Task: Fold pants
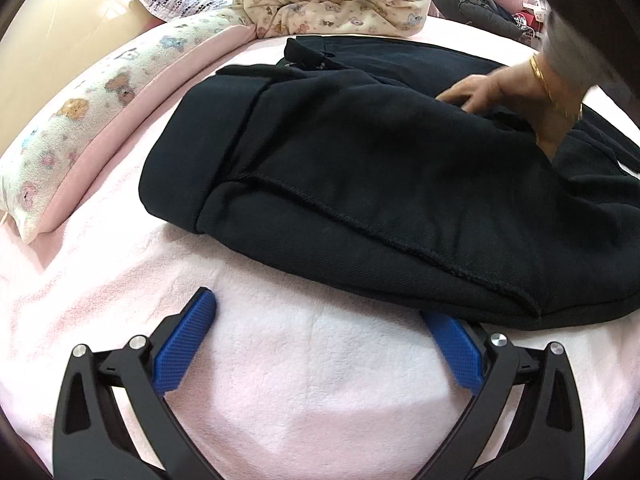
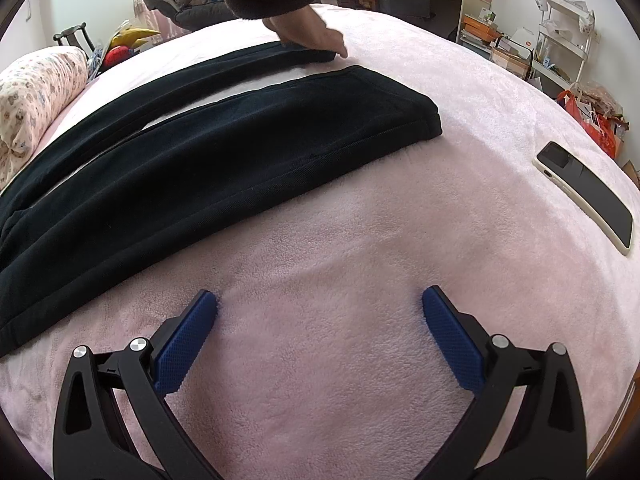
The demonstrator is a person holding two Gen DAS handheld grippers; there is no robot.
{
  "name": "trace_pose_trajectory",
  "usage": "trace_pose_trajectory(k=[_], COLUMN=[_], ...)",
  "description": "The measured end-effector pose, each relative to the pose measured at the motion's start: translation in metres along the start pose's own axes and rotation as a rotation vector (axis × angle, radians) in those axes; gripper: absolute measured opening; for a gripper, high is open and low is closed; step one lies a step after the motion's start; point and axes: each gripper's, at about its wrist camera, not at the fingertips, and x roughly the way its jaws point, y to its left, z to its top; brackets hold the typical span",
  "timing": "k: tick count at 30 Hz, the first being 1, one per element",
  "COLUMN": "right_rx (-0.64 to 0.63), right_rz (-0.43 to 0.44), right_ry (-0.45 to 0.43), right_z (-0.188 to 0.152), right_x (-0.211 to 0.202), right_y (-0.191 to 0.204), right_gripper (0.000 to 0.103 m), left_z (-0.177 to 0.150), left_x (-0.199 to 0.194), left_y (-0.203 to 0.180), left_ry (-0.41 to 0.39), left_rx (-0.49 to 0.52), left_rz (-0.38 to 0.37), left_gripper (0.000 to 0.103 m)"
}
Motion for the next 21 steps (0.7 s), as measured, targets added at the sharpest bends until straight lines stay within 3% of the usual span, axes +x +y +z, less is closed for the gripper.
trace_pose_trajectory(k=[21], right_rx=[0.000], right_rz=[0.000], right_ry=[0.000], right_z=[-0.0004], right_x=[0.0001], right_y=[0.0001], right_gripper=[0.102], left_z=[0.0008], left_x=[-0.0010], left_y=[0.0021], left_ry=[0.000], left_rx=[0.000], left_rz=[0.000], left_gripper=[0.101])
